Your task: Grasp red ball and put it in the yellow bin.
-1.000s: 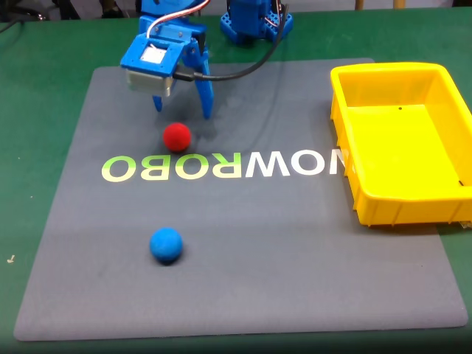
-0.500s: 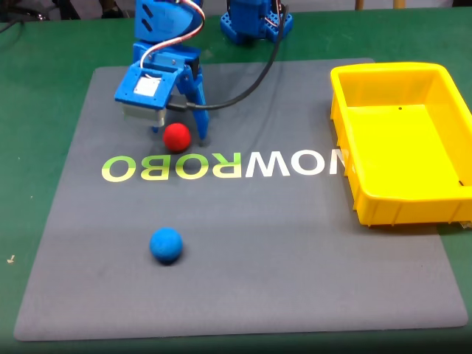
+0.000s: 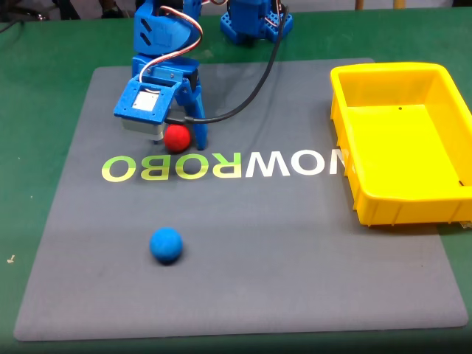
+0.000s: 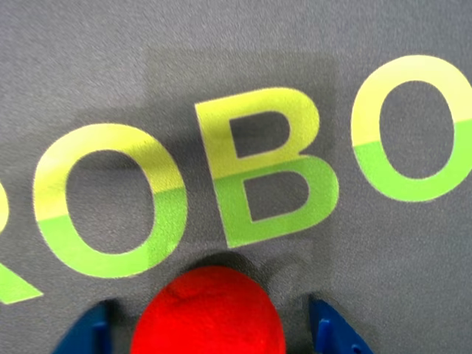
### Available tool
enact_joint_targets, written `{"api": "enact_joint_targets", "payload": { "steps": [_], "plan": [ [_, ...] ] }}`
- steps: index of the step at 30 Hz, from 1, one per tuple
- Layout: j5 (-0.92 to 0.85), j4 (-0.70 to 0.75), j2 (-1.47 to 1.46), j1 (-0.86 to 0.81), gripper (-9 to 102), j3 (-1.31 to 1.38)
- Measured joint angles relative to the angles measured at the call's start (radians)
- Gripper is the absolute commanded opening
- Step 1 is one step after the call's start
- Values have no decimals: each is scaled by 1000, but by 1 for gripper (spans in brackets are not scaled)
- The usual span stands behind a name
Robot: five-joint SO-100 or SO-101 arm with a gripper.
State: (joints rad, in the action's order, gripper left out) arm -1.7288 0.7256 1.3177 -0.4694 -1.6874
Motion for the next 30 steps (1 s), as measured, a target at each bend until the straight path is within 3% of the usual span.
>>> {"api": "enact_joint_targets", "payload": {
  "steps": [5,7,20,30],
  "plan": [
    [8,-5,-8,2,3,5],
    [12,-5,-11,5,0,11],
    [31,-5,2,12,0,11],
    [57,-5,236,84,0,9]
  ]
}}
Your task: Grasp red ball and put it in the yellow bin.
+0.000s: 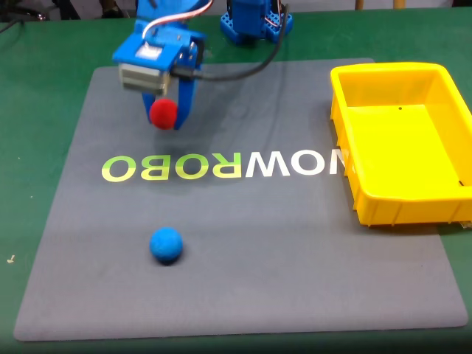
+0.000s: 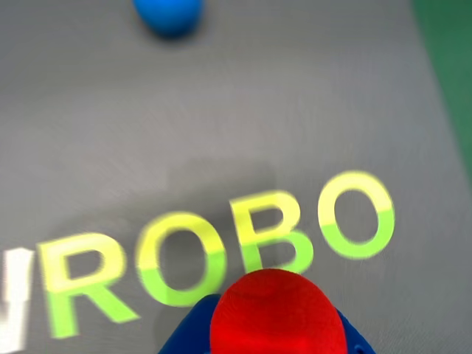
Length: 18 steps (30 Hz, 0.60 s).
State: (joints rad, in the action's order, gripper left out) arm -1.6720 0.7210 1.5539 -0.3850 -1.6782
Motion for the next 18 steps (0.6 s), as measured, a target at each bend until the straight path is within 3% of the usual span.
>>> {"api": "enact_joint_targets", "payload": {
  "steps": [18],
  "plan": [
    [80,11,264,453,0,2]
  ]
}}
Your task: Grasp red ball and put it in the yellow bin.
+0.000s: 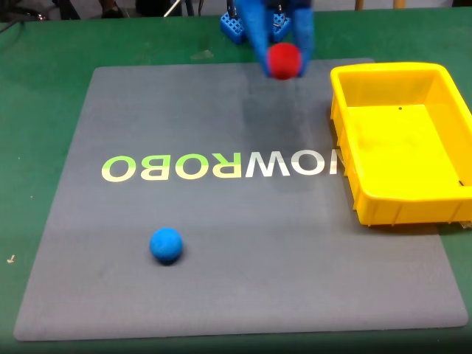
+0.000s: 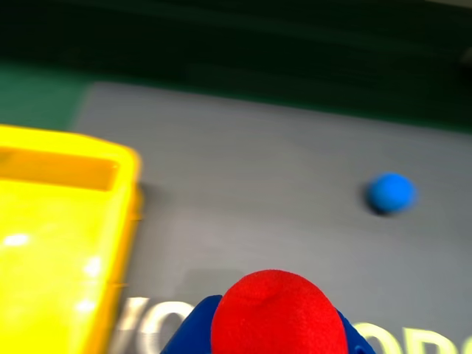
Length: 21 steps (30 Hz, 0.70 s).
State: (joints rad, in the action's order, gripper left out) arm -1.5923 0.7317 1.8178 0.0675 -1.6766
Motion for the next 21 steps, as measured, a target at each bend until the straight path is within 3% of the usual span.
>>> {"api": "enact_joint_targets", "payload": {
  "steps": [12,21],
  "plan": [
    [81,0,0,291,0,0],
    [114,0,-11,413,0,0]
  ]
}}
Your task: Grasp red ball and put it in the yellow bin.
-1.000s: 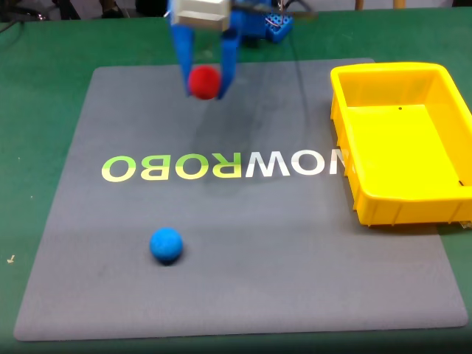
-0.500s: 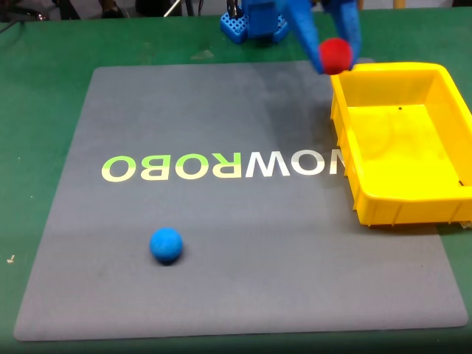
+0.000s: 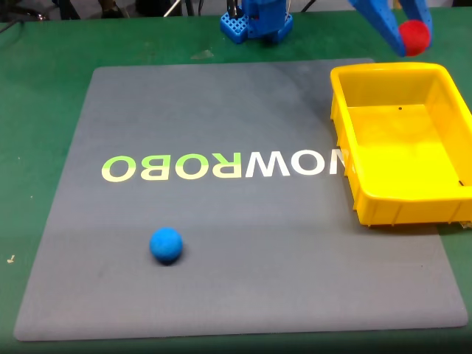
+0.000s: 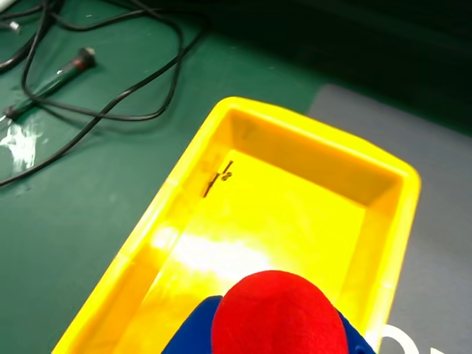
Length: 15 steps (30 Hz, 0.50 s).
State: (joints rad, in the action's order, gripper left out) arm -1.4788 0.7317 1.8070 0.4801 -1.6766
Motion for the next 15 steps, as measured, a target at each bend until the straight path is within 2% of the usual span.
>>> {"api": "enact_joint_targets", "payload": {
  "steps": [6,11,15],
  "plan": [
    [0,0,-11,3,2,0],
    [0,0,-11,0,36,0],
    [0,0,-11,-9,44,0]
  ]
}}
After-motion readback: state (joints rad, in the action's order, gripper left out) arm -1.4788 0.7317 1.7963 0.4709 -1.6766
